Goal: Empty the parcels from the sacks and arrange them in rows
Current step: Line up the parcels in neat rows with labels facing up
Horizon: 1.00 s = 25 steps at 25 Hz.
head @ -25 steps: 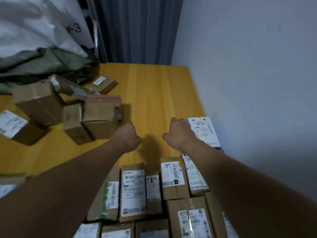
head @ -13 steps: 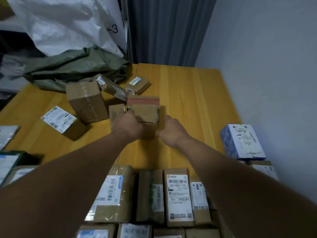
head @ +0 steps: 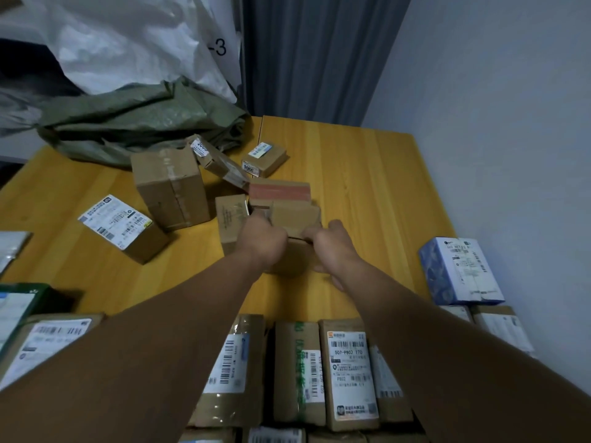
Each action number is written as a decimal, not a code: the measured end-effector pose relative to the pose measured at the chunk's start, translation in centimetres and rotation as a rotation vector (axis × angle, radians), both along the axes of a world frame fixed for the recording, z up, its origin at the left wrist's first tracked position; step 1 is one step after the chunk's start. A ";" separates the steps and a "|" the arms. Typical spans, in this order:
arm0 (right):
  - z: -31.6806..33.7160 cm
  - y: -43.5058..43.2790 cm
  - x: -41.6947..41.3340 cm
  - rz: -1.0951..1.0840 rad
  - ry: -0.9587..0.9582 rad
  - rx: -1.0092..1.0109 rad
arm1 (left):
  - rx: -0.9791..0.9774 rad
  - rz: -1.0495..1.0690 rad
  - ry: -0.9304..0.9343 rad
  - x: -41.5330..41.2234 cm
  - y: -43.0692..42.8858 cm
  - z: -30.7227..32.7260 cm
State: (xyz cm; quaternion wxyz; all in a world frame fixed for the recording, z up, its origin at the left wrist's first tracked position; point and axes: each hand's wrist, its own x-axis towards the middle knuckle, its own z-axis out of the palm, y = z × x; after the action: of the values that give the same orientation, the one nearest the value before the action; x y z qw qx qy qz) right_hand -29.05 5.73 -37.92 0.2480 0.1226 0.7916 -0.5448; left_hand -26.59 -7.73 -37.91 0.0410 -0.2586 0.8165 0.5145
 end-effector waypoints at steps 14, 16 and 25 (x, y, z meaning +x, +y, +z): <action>9.9 6.5 14.2 -0.406 0.229 -0.376 | 0.753 0.445 0.066 12.7 8.6 11.5; 11.5 7.9 16.0 -0.435 0.238 -0.421 | 0.739 0.448 0.100 15.0 10.3 12.6; 15.4 12.8 19.7 -0.365 0.271 -0.492 | 0.939 0.362 0.325 22.0 14.6 15.2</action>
State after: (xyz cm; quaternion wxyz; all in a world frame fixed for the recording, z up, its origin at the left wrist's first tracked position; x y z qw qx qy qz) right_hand -9.33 18.49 -22.50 0.0608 0.1252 0.6273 -0.7662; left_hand -4.56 6.91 -22.73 -0.0643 -0.2661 0.4360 0.8573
